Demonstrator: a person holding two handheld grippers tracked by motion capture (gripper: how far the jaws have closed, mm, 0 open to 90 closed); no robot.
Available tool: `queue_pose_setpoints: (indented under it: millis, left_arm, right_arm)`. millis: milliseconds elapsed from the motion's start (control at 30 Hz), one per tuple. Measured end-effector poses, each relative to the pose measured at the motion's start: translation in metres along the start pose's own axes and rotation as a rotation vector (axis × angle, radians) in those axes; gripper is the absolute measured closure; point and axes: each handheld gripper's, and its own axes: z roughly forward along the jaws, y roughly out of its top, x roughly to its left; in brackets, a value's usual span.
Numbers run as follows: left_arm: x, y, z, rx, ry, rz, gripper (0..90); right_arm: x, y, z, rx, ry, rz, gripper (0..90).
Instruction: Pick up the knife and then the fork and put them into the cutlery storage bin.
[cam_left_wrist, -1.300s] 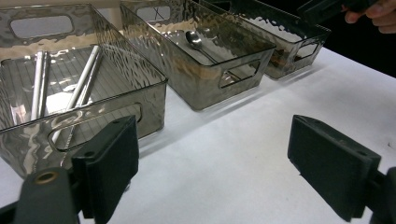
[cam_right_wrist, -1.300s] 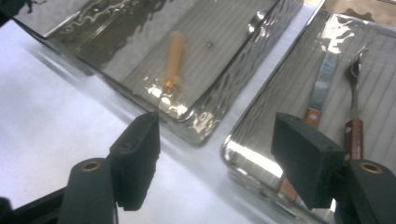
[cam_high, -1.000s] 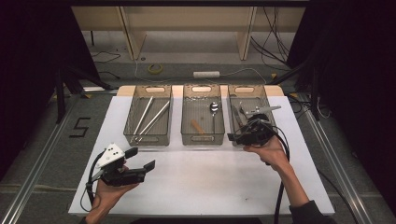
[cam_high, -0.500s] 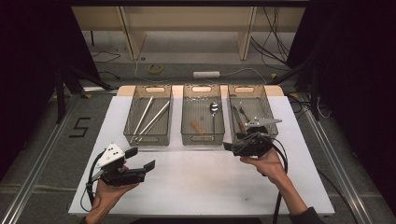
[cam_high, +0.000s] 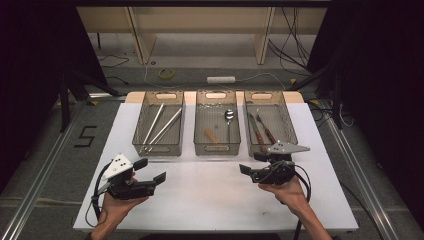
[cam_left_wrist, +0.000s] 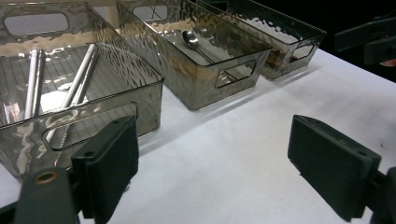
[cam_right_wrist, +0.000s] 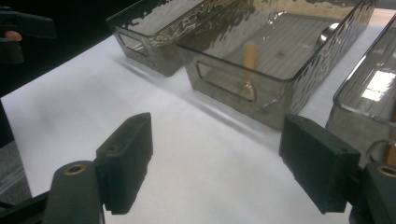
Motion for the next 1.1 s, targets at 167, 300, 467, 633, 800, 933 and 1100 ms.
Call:
queue_pose_setpoints:
  millis: [167, 300, 467, 633, 800, 933, 1100]
  left_arm:
    - [0.0, 0.0, 0.0, -0.001, -0.002, -0.006, 16.0]
    - [0.0, 0.0, 0.0, -0.001, -0.002, -0.006, 16.1]
    - [0.0, 0.0, 0.001, 0.0, -0.005, -0.009, 16.1]
    - [0.0, 0.0, 0.0, -0.001, -0.008, -0.01, 16.1]
    - [0.0, 0.0, 0.001, 0.0, -0.015, -0.011, 16.1]
    - [0.0, 0.0, 0.001, 0.001, -0.018, -0.009, 16.1]
    - [0.0, 0.0, 0.001, 0.002, -0.02, -0.009, 16.1]
  right_arm:
    - [0.003, -0.012, -0.006, -0.014, 0.014, -0.007, 25.0]
    - [0.005, -0.019, -0.012, -0.036, 0.02, -0.011, 24.6]
    - [0.004, -0.026, -0.02, -0.056, 0.011, 0.002, 22.9]
    - [0.006, -0.034, -0.023, -0.042, 0.007, 0.003, 21.8]
    - [0.009, -0.038, -0.026, -0.05, -0.005, 0.002, 20.4]
    - [0.008, -0.04, -0.028, -0.052, -0.019, 0.005, 20.5]
    - [0.008, -0.042, -0.028, -0.048, -0.028, 0.001, 20.2]
